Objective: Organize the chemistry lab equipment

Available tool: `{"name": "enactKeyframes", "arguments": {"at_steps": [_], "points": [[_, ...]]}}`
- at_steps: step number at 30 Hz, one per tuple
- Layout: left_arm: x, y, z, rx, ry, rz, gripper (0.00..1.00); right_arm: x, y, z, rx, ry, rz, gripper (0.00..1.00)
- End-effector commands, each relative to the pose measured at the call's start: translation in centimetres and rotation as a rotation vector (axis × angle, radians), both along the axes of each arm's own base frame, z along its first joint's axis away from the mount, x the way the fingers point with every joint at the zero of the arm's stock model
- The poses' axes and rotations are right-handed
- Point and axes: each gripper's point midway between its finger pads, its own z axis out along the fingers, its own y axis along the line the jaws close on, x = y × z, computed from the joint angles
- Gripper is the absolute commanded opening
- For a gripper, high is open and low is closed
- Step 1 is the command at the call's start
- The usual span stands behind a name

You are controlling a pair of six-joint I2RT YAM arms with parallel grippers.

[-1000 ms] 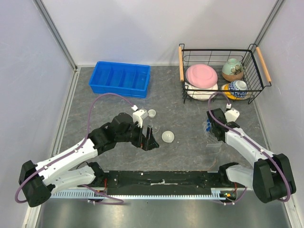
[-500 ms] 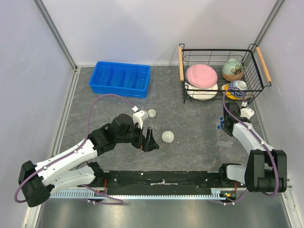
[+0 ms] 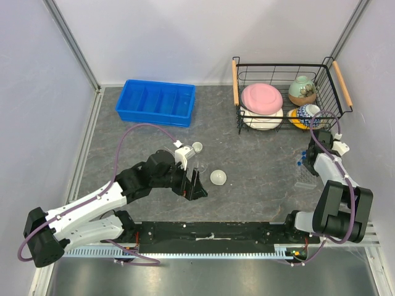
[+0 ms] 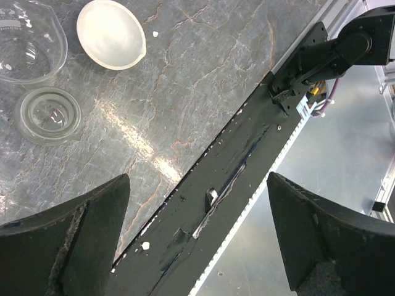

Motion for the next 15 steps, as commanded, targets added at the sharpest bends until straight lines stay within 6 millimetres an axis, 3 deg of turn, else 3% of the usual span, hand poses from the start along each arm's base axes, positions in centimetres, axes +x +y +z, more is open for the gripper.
{"name": "enactKeyframes", "arguments": {"at_steps": [1, 9, 15], "points": [[-0.1, -0.3, 0.3, -0.007, -0.036, -0.027, 0.98, -0.1, -1.3, 0.0, 0.012, 0.001, -0.041, 0.26], [-0.4, -0.5, 0.3, -0.005, -0.036, -0.039, 0.98, 0.2, -1.7, 1.9, -0.002, -0.036, -0.057, 0.27], [-0.4, -0.5, 0.4, -0.007, -0.041, -0.042, 0.98, 0.4, -2.1, 5.1, -0.036, -0.081, -0.047, 0.27]]}}
